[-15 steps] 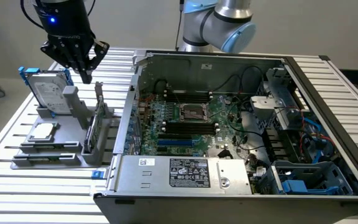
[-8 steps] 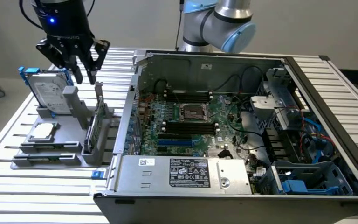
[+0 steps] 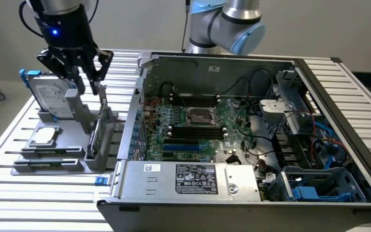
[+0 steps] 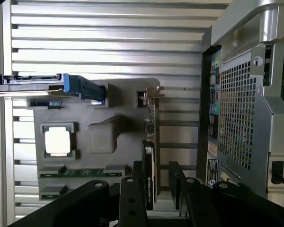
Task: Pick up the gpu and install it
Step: 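Pick up the gpu and move the gpu toward the slot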
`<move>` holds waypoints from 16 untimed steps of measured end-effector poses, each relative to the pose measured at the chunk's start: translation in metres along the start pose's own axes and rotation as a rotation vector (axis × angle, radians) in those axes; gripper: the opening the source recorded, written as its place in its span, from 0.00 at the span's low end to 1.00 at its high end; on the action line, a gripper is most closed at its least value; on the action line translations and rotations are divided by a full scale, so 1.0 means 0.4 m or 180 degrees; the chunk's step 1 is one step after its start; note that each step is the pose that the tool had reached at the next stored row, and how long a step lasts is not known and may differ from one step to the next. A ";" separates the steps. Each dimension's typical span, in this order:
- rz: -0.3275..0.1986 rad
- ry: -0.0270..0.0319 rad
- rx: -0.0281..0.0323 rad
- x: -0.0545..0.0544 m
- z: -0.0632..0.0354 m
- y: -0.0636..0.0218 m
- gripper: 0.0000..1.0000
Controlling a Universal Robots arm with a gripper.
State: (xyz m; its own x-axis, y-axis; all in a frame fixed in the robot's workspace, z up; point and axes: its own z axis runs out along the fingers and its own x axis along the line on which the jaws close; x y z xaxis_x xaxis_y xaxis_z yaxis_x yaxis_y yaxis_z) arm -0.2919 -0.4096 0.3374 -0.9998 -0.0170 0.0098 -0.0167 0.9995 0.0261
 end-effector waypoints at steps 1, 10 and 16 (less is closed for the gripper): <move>-0.0013 0.0004 0.0000 0.000 0.005 -0.003 0.36; -0.0169 0.0033 -0.0007 0.000 0.045 -0.022 0.36; -0.0280 0.0041 -0.0011 0.000 0.072 -0.033 0.36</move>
State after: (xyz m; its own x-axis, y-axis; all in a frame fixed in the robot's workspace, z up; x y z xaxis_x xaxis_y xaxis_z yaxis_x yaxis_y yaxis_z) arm -0.2919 -0.4219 0.3082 -0.9943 -0.1050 0.0203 -0.1044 0.9941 0.0310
